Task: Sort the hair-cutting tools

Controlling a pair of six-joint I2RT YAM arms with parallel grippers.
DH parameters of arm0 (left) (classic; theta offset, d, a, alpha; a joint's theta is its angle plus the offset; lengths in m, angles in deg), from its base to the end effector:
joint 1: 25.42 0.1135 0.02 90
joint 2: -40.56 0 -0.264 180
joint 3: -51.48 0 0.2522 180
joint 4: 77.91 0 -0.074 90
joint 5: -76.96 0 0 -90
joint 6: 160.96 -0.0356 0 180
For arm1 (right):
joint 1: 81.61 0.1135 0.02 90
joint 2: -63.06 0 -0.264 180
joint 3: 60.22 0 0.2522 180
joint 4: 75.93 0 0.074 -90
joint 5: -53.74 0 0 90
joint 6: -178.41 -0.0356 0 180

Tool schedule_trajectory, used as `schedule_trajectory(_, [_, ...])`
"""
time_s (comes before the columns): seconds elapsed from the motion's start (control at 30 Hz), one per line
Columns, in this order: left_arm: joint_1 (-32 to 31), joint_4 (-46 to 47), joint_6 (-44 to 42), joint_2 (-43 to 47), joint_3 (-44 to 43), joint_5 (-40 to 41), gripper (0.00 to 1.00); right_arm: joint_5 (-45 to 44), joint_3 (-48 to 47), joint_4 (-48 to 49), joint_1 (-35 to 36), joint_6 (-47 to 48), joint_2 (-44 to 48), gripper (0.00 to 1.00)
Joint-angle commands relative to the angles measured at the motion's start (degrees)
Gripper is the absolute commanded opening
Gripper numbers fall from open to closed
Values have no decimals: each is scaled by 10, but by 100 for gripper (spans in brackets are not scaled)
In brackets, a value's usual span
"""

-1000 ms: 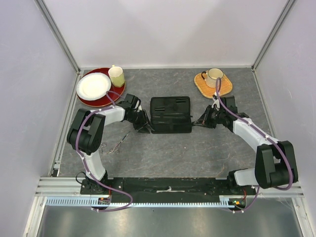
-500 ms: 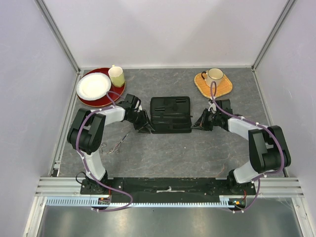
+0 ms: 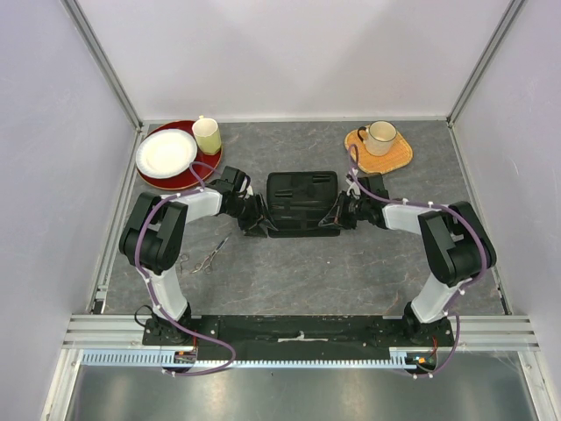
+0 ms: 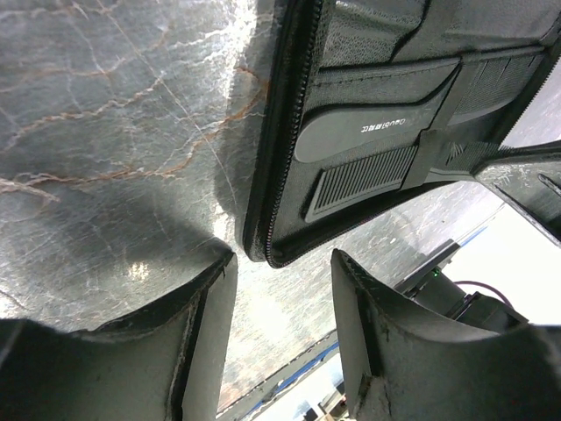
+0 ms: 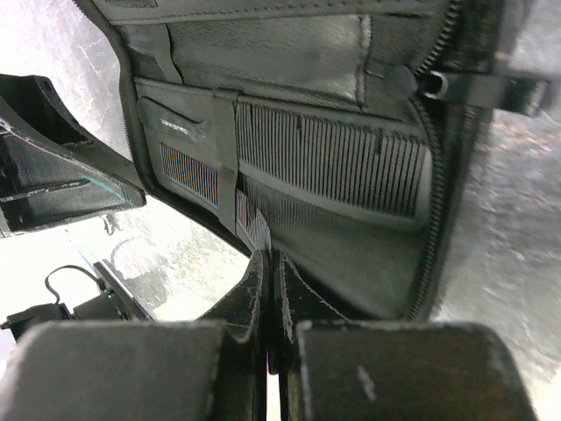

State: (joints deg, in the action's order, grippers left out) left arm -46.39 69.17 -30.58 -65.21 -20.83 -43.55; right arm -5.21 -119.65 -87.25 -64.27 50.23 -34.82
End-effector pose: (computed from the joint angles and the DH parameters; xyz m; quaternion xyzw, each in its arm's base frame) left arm 0.3148 -0.1400 0.1326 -0.1061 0.9399 -0.3222 0.0384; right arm 0.3011 0.1133 0.1384 0.0731 0.9065 0.3767 0.1762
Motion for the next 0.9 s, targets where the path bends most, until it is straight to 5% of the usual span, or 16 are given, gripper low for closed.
schedule_trajectory(0.0, [-4,-20,-35,-25,14,46,56,-48,-26,5,21,4,-36,2])
schedule_trajectory(0.4, [-4,-20,-28,-29,14,50,50,-69,-33,2,41,-14,-63,9])
schedule_trajectory(0.5, [-4,-21,-25,-30,15,55,47,-81,-38,-16,41,-9,-61,30])
schedule_trajectory(0.53, [-4,-21,-25,-31,15,56,47,-85,-39,-20,41,-5,-59,46])
schedule_trajectory(0.63, [-4,-26,-26,-32,15,61,46,-100,-42,-45,41,4,-47,64])
schedule_trajectory(0.87, [-4,-35,-34,-53,10,62,45,-132,-54,-107,36,42,-36,75])
